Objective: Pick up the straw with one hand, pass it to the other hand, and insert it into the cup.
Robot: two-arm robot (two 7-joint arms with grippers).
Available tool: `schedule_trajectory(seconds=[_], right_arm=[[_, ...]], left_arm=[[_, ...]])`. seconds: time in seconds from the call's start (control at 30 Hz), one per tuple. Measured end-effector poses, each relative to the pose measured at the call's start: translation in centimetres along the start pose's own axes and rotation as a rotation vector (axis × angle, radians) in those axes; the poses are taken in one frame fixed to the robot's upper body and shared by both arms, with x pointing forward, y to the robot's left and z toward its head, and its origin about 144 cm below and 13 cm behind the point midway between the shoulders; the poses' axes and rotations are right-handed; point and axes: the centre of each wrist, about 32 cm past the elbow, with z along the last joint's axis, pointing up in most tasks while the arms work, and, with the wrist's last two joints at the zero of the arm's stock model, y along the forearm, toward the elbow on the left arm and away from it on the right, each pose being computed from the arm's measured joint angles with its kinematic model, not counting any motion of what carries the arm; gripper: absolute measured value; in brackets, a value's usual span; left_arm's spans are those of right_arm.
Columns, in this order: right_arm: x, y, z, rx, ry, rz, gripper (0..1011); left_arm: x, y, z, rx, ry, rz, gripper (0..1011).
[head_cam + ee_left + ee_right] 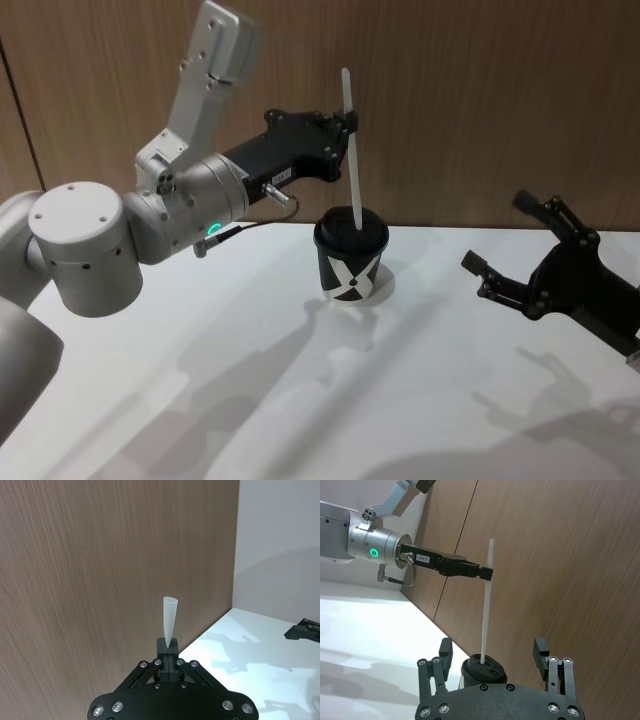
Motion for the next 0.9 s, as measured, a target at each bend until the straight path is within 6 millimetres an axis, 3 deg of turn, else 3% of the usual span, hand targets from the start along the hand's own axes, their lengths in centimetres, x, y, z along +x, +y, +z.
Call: schedule_trajectory(seconds=[0.9], right_arm=[[0.0, 0.0, 0.0, 0.0, 0.0, 0.0, 1001]], left_arm=[[0.9, -1.7, -0.9, 0.004, 0.009, 0.006, 0]])
